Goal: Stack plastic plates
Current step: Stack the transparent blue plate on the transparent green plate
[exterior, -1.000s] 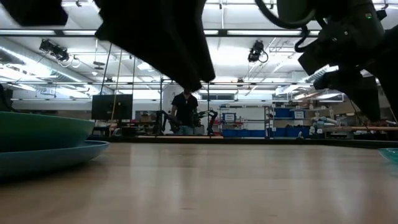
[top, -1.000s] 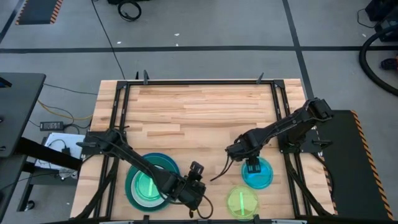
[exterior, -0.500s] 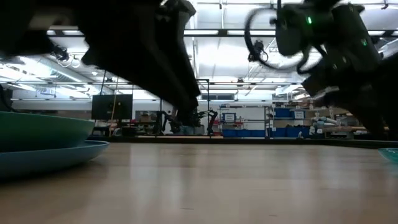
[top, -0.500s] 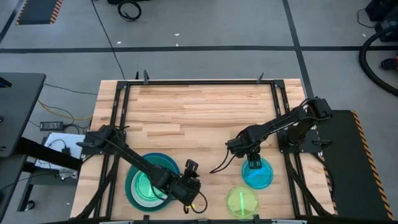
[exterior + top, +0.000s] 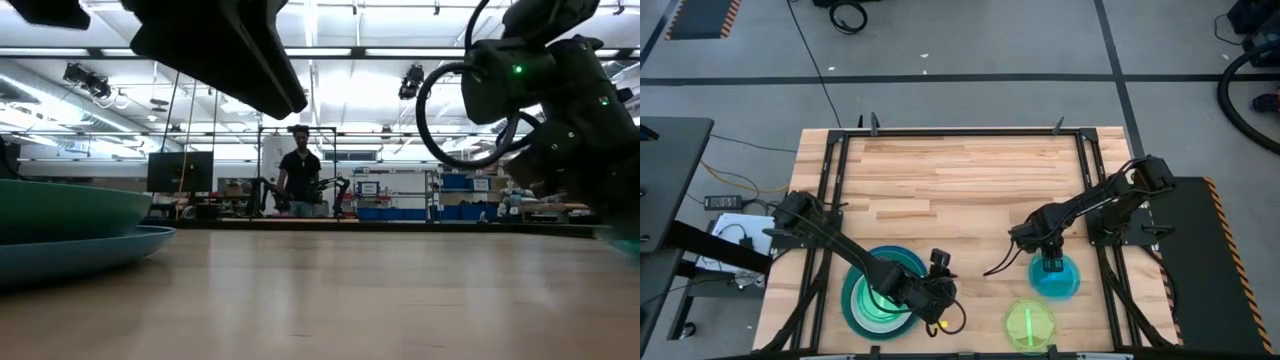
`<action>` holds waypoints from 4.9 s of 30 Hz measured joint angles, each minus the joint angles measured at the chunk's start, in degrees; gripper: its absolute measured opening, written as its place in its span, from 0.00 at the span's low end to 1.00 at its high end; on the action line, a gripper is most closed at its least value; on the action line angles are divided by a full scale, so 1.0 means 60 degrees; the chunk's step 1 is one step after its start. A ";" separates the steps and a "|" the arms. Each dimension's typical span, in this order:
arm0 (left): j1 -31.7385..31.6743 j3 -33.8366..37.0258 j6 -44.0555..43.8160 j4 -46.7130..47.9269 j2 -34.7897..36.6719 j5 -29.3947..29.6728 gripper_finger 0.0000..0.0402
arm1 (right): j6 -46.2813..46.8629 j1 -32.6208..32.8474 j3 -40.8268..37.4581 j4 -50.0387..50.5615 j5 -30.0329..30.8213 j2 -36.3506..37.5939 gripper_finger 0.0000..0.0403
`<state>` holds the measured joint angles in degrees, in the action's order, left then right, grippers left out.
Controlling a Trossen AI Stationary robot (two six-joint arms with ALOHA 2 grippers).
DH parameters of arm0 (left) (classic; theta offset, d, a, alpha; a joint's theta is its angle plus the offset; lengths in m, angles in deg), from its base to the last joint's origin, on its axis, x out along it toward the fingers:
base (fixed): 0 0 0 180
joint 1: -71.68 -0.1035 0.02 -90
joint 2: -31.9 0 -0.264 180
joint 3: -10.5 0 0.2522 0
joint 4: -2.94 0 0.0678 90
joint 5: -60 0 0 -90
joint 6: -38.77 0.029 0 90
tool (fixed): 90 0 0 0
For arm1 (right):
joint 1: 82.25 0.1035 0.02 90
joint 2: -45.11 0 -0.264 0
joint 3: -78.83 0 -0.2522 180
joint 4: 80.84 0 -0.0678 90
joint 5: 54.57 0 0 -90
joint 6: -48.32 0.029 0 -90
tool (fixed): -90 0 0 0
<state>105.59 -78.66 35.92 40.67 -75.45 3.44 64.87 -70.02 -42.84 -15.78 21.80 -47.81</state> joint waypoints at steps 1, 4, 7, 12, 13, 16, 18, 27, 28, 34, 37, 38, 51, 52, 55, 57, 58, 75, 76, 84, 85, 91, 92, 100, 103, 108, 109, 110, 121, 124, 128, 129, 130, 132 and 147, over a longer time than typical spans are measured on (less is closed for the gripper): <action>0.0000 -0.0004 -0.0080 -0.0006 0.0006 0.0003 0.35 | 0.0059 -0.0006 -0.0041 -0.0028 0.0010 0.0017 0.20; 0.0003 -0.0004 -0.0207 0.0036 0.0015 -0.0002 0.35 | 0.0187 -0.0007 -0.0041 0.0005 0.0107 0.0018 0.12; 0.0004 -0.0004 -0.0234 0.0039 0.0015 -0.0002 0.35 | 0.0199 -0.0012 0.0050 0.0124 0.0086 -0.0012 0.05; 0.0011 -0.0004 -0.0141 -0.0093 0.0015 -0.0005 0.35 | 0.0085 -0.0189 0.0253 0.0221 -0.0191 -0.0019 0.02; 0.0011 -0.0004 -0.0119 -0.0155 0.0015 -0.0005 0.35 | 0.0085 -0.0243 0.0283 0.0251 -0.0238 -0.0019 0.02; 0.0011 -0.0004 -0.0088 -0.0213 0.0015 -0.0009 0.35 | 0.0058 -0.0386 0.0410 0.0372 -0.0239 -0.0019 0.02; 0.0007 -0.0004 -0.0077 -0.0270 0.0015 -0.0009 0.35 | 0.0015 -0.0497 0.0517 0.0579 -0.0237 -0.0019 0.01; 0.0186 -0.0004 0.0565 -0.0772 0.0015 -0.0014 0.35 | -0.0017 -0.1024 0.1040 0.1165 -0.0241 0.0473 0.01; 0.0236 -0.0004 0.0796 -0.0852 0.0015 -0.0009 0.35 | -0.0008 -0.1131 0.1089 0.1213 -0.0241 0.0573 0.01; 0.0369 -0.0007 0.2896 -0.1672 0.0011 -0.0026 0.35 | 0.0075 -0.1970 0.1429 0.1144 -0.0913 0.0953 0.01; 0.0228 -0.0007 0.3680 -0.1887 0.0011 -0.0013 0.35 | 0.0074 -0.2273 0.1670 0.1094 -0.0999 0.0938 0.01; 0.0164 -0.0007 0.3878 -0.1896 0.0010 -0.0010 0.35 | 0.0065 -0.2344 0.1751 0.1027 -0.1050 0.0909 0.01; -0.0753 -0.0011 0.6712 -0.2881 -0.0617 -0.0598 0.35 | 0.0716 -0.2735 0.2096 0.0101 -0.2204 0.0823 0.00; -0.0800 -0.0011 0.6971 -0.2960 -0.0645 -0.0587 0.35 | 0.0837 -0.2747 0.2096 0.0115 -0.2204 0.0823 0.00; -0.0965 -0.0011 0.7158 -0.3359 -0.0652 -0.0585 0.35 | 0.1240 -0.2747 0.2096 0.0089 -0.2197 0.0823 0.00; -0.1082 -0.0027 0.7177 -0.3352 -0.0648 -0.0568 0.35 | 0.1507 -0.2750 0.2096 -0.0034 -0.2127 0.0823 0.00; -0.1131 -0.0058 0.7254 -0.3244 -0.0651 -0.0578 0.35 | 0.1649 -0.2750 0.2096 -0.0140 -0.2083 0.0823 0.00; -0.1412 -0.0605 0.8600 -0.2144 -0.1361 -0.0861 0.35 | 0.2005 -0.2750 0.2096 -0.0995 -0.2501 0.0823 0.00; -0.1410 -0.0598 0.8804 -0.2135 -0.1367 -0.0861 0.35 | 0.2005 -0.2750 0.2096 -0.0999 -0.2531 0.0823 0.00; -0.1456 -0.0594 0.9106 -0.2079 -0.1386 -0.0870 0.35 | 0.2070 -0.2750 0.2096 -0.1133 -0.2671 0.0823 0.00; -0.1457 -0.0594 0.9194 -0.2084 -0.1388 -0.0865 0.35 | 0.2070 -0.2750 0.2096 -0.1134 -0.2678 0.0823 0.00; -0.1491 -0.0594 0.9344 -0.2085 -0.1386 -0.0876 0.35 | 0.2074 -0.2750 0.2096 -0.1188 -0.2678 0.0823 0.00; -0.1504 -0.0594 0.9356 -0.2083 -0.1385 -0.0876 0.34 | 0.2074 -0.2750 0.2096 -0.1197 -0.2679 0.0823 0.00; -0.1501 -0.0590 0.9442 -0.2080 -0.1384 -0.0880 0.10 | 0.2074 -0.2750 0.2096 -0.1197 -0.2678 0.0823 0.00; -0.1503 -0.0590 0.9459 -0.2000 -0.1384 -0.0905 0.03 | 0.2074 -0.2750 0.2096 -0.1197 -0.2674 0.0823 0.00; -0.1501 -0.0586 0.9457 -0.1948 -0.1388 -0.0901 0.02 | 0.2079 -0.2750 0.2096 -0.1358 -0.2495 0.0823 0.04; -0.1504 -0.0586 0.9450 -0.1935 -0.1384 -0.0898 0.03 | 0.2105 -0.2750 0.2096 -0.1415 -0.2430 0.0823 0.05; -0.1508 -0.0586 0.9443 -0.1935 -0.1385 -0.0898 0.03 | 0.2146 -0.2750 0.2096 -0.1457 -0.2408 0.0823 0.07; -0.1508 -0.0586 0.8664 -0.1957 -0.1384 -0.0863 0.03 | 0.1736 -0.3130 0.2096 -0.1297 -0.2369 0.0950 0.28; -0.1459 -0.0583 0.7553 -0.1871 -0.1372 -0.0868 0.03 | 0.1269 -0.3410 0.2096 -0.1066 -0.1754 0.1265 0.32; -0.1263 -0.0576 0.6459 -0.1188 -0.1073 -0.0801 0.03 | 0.0997 -0.3588 0.2096 -0.1075 0.0045 0.1809 0.35; -0.1195 -0.0576 0.6147 -0.0959 -0.0941 -0.0726 0.03 | 0.0999 -0.3583 0.2093 -0.1133 0.0583 0.1931 0.35; -0.1112 -0.0576 0.5810 -0.0735 -0.0785 -0.0653 0.03 | 0.1034 -0.3560 0.2093 -0.1222 0.1113 0.2048 0.35; -0.0948 -0.0583 0.5033 -0.0275 -0.0489 -0.0595 0.03 | 0.1200 -0.3430 0.2094 -0.1341 0.2026 0.2216 0.36; 0.0838 -0.0579 -0.2697 0.4179 0.1478 -0.0921 0.03 | 0.0806 -0.1933 0.1833 -0.2862 0.4364 0.1908 0.35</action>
<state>110.62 -82.13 19.73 65.74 -66.59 -2.09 69.70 -81.63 -31.84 -32.95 47.99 -36.36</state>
